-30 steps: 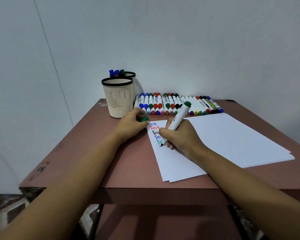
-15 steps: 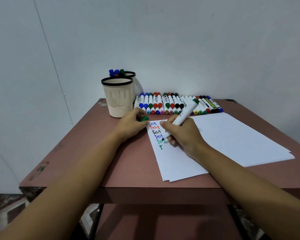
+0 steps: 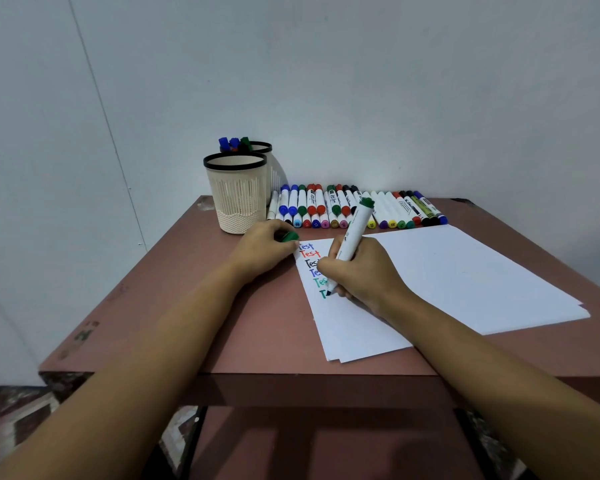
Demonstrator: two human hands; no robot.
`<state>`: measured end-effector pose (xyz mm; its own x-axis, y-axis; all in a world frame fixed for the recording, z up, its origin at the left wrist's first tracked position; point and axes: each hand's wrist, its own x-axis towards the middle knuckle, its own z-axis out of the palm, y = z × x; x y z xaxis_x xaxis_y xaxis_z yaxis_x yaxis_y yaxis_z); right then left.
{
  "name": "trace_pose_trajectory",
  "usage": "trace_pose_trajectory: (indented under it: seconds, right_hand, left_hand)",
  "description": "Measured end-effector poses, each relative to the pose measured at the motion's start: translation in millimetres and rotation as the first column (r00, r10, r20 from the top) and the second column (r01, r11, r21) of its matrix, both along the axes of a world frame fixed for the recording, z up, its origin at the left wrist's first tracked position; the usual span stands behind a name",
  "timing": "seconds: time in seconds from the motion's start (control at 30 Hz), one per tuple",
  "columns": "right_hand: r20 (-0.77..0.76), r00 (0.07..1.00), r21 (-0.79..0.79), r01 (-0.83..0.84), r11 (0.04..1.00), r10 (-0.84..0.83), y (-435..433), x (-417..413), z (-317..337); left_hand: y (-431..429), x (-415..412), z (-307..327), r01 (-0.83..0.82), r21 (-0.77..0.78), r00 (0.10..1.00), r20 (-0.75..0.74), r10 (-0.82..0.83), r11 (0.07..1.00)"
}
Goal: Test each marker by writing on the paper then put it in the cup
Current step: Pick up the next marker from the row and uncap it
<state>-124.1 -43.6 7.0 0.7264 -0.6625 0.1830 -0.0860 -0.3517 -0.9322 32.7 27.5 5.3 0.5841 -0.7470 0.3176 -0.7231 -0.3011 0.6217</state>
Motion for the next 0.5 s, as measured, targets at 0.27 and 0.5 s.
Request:
trace_pose_trajectory:
  seconds: [0.27,0.5]
  right_hand:
    - [-0.006,1.000,-0.004,-0.021,1.000,0.021,-0.4,-1.5,0.7]
    - [0.026,0.998,-0.017,0.061,0.998,-0.060,-2.4,0.7,-0.3]
  left_hand:
    - [-0.5,0.7,-1.2,0.000,-0.018,1.000,-0.005,-0.001,1.000]
    - [-0.1,1.2,-1.4,0.003,-0.013,1.000,-0.013,-0.003,1.000]
